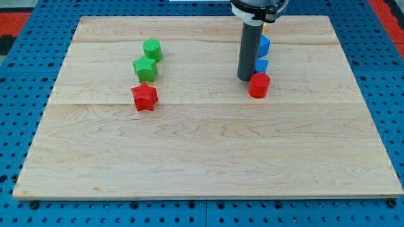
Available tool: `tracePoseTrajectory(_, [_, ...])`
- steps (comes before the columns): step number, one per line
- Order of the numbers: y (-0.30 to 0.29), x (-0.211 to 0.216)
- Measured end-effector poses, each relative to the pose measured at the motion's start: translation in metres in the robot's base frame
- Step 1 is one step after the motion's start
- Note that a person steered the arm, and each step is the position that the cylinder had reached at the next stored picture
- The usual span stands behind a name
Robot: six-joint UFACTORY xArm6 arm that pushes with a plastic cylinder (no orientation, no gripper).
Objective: Move red circle to the bottom of blue triangle
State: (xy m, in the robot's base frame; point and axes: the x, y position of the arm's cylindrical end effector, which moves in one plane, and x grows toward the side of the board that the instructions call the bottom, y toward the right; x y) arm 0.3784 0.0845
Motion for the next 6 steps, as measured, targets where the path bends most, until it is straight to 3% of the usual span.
tracePoseTrajectory(1, [-0.002,0.004])
tracePoseTrajectory(3, [-0.001,0.055])
tracePoseTrajectory(4, [-0.045,0.064])
tracePoseTrajectory(5, [-0.027,0.108])
tracePoseTrajectory(6, [0.014,0.119])
